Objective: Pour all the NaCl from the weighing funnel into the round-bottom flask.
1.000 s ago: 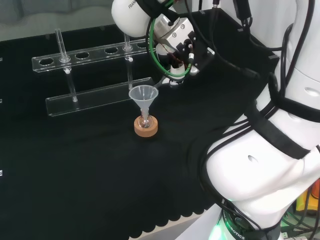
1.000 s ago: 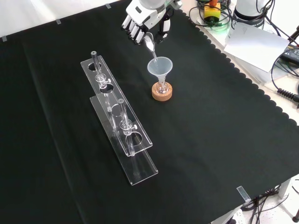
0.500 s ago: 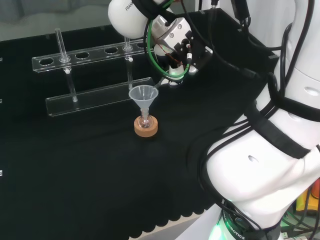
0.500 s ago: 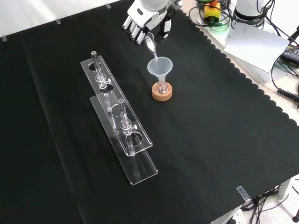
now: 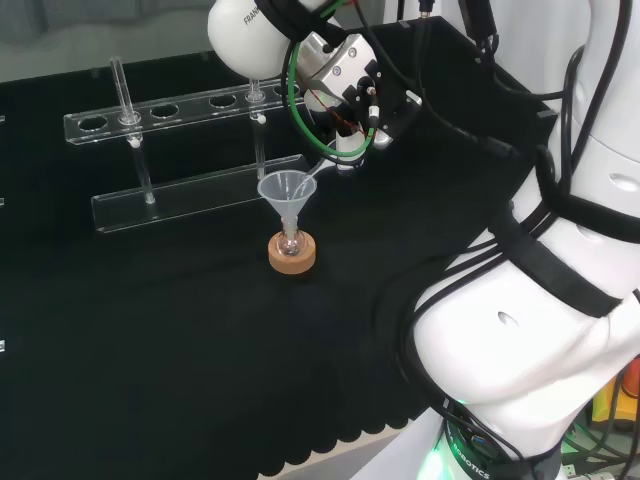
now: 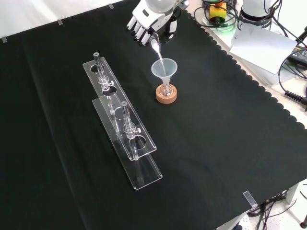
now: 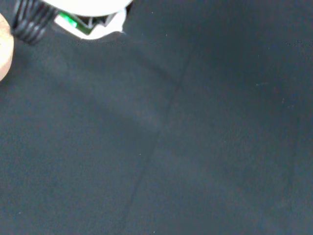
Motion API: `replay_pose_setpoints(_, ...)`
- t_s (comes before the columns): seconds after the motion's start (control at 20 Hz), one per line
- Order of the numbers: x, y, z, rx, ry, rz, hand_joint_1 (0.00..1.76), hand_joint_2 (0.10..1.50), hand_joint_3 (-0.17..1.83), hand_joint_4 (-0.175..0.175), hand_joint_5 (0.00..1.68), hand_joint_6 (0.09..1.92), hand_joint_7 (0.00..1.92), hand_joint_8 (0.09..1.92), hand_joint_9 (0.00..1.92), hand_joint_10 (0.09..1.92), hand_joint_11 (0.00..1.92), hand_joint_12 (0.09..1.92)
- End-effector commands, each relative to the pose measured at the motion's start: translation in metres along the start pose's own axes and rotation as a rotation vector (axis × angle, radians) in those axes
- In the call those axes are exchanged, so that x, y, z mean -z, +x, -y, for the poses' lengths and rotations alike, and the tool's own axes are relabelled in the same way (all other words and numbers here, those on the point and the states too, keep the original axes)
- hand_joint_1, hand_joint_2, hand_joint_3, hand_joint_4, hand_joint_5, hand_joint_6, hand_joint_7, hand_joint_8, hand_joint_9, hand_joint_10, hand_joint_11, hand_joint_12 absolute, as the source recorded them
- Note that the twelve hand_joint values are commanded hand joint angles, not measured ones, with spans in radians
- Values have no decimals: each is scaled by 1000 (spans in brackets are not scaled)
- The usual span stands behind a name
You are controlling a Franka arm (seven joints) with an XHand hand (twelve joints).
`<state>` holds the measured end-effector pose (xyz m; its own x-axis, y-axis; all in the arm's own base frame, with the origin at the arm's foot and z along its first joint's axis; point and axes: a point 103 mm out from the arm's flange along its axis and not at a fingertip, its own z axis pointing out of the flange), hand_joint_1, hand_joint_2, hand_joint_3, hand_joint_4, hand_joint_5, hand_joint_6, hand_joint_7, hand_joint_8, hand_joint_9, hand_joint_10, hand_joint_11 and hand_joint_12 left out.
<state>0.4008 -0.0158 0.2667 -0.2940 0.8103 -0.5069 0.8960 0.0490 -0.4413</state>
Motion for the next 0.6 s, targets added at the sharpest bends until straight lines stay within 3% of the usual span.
replay_pose_setpoints(0.05, 1, 0, 0, -1, 0, 7, 1106, 613, 809, 175, 1189, 894, 795, 604, 956, 424, 587, 1226)
replay_pose_setpoints(0.6, 3, 1, 0, 0, -2, 28, 1106, 614, 808, 175, 1188, 896, 791, 604, 955, 422, 585, 1227)
